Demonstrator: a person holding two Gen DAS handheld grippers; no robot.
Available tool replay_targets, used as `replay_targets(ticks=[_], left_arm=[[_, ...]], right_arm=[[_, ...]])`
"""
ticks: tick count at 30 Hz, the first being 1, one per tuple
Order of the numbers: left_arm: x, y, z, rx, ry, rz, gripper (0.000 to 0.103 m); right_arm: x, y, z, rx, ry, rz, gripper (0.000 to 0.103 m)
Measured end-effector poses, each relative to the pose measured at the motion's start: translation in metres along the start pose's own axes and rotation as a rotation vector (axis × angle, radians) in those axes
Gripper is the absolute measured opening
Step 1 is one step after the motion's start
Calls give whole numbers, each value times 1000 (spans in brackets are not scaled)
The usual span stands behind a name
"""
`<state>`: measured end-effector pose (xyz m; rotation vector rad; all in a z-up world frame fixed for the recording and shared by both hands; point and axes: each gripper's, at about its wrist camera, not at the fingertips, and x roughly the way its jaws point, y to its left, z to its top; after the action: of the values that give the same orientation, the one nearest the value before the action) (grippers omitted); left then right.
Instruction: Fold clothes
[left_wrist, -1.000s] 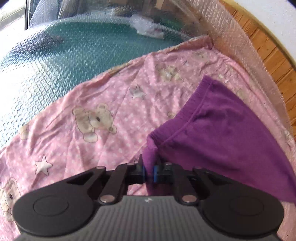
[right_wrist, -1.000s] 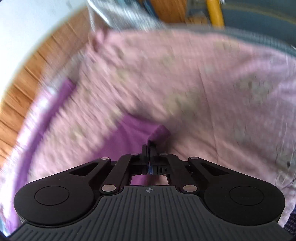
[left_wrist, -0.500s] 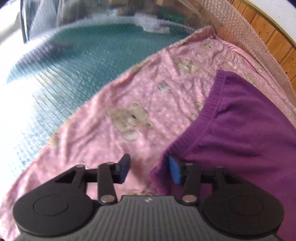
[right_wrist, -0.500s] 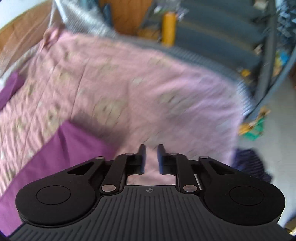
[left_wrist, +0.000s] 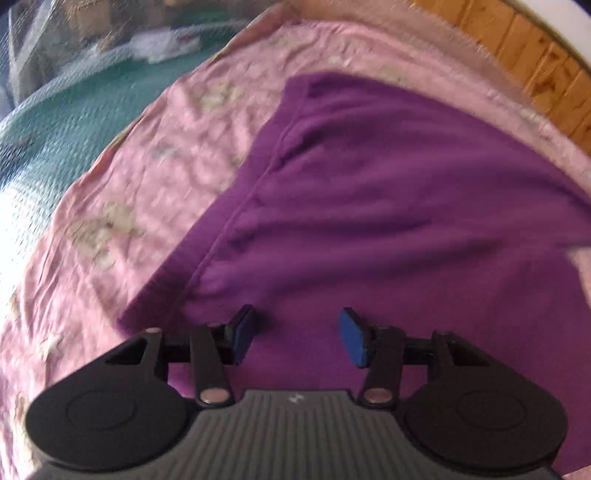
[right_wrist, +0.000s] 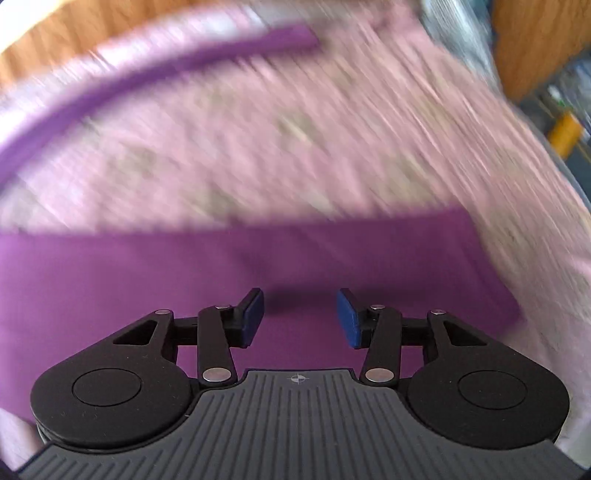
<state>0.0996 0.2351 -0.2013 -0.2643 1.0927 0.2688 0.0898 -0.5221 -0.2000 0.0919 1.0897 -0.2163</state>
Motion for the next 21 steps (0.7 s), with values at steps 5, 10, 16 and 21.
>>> replay_targets(ticks=[5, 10, 16, 21], left_arm=[[-10, 25, -5, -115, 54, 93, 47], [-9, 9, 10, -190, 112, 145, 57], [-16, -44, 22, -188, 129, 158, 59], [-40, -67, 15, -266, 118, 107, 59]], right_arm=[[-18, -81, 30, 134, 17, 30, 50], [-8, -90, 145, 118, -102, 131, 54], [39, -62, 289, 50, -204, 192, 71], [110, -28, 369, 50, -146, 220, 72]])
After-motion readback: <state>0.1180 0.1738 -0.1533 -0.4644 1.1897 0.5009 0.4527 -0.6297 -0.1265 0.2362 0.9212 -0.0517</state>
